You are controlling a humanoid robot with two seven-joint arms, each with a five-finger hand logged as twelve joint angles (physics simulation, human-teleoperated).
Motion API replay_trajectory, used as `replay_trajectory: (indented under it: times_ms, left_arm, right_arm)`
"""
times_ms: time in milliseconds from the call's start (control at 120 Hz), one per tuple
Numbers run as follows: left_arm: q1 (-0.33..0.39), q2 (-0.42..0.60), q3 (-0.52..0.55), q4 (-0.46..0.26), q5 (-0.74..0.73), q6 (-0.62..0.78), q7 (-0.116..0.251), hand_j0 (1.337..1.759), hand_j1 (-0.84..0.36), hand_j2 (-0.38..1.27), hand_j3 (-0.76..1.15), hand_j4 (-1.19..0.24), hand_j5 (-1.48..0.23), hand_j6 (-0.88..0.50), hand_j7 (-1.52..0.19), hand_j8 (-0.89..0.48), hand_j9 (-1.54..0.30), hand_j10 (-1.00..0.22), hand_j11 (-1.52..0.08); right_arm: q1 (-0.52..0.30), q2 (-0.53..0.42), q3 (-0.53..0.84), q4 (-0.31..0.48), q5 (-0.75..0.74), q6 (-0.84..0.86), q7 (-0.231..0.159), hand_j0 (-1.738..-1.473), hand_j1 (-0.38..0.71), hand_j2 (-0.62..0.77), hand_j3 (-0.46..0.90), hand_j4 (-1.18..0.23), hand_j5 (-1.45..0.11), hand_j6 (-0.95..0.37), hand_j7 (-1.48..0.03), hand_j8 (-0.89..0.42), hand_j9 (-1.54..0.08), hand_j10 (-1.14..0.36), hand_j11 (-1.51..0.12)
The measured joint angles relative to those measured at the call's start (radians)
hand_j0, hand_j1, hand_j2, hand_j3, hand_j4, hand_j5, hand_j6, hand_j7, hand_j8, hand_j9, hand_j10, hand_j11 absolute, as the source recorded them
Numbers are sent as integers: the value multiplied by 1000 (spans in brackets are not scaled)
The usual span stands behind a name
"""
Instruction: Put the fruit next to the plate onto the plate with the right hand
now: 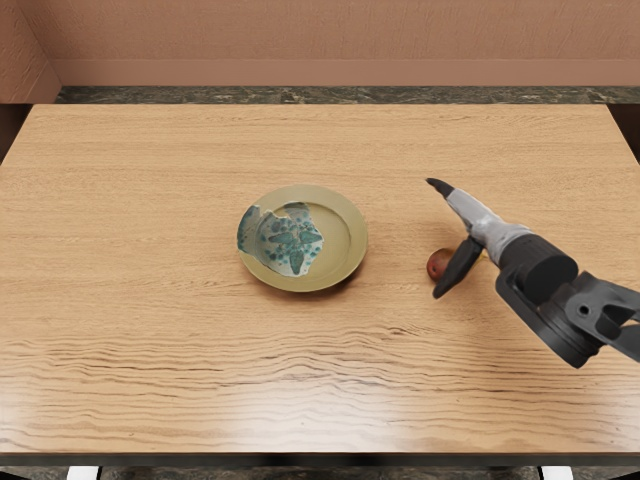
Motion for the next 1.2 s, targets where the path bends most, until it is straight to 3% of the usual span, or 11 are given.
replay_trajectory:
  times_ms: [417, 742, 883, 1033, 1200]
  left_arm:
    - [0, 0, 0, 0, 0, 0, 0, 1658, 326, 4, 0, -19, -25, -19, -25, -19, -25, -19, -25]
    - [0, 0, 0, 0, 0, 0, 0, 1658, 326, 4, 0, -19, -25, -19, -25, -19, -25, -19, -25]
    - [0, 0, 0, 0, 0, 0, 0, 1658, 326, 4, 0, -19, -25, -19, -25, -19, -25, -19, -25]
    - [0, 0, 0, 0, 0, 0, 0, 1658, 326, 4, 0, -19, -25, -19, -25, -19, -25, -19, -25]
    - [0, 0, 0, 0, 0, 0, 0, 1658, 326, 4, 0, -19, -25, -19, -25, -19, -25, -19, -25]
  right_arm:
    - [-32, 8, -39, -33, -56, -63, 0, -1658, -133, -34, 0, -183, -236, -185, -235, -184, -236, -183, -235]
    - [-40, 9, -43, -47, -59, -64, 0, -1657, 88, -61, 0, -385, -510, -390, -504, -385, -511, -384, -512]
    - [-41, 8, -43, -47, -57, -63, 1, -1657, 164, -4, 0, -456, -610, -463, -601, -455, -613, -294, -613]
    - [-41, 8, -43, -47, -59, -58, 0, -1656, 204, 73, 0, -539, -711, -544, -705, -420, -718, -249, -722]
    - [-40, 7, -44, -47, -62, -54, -1, -1652, 212, 118, -1, -623, -786, -523, -797, -404, -800, -235, -812]
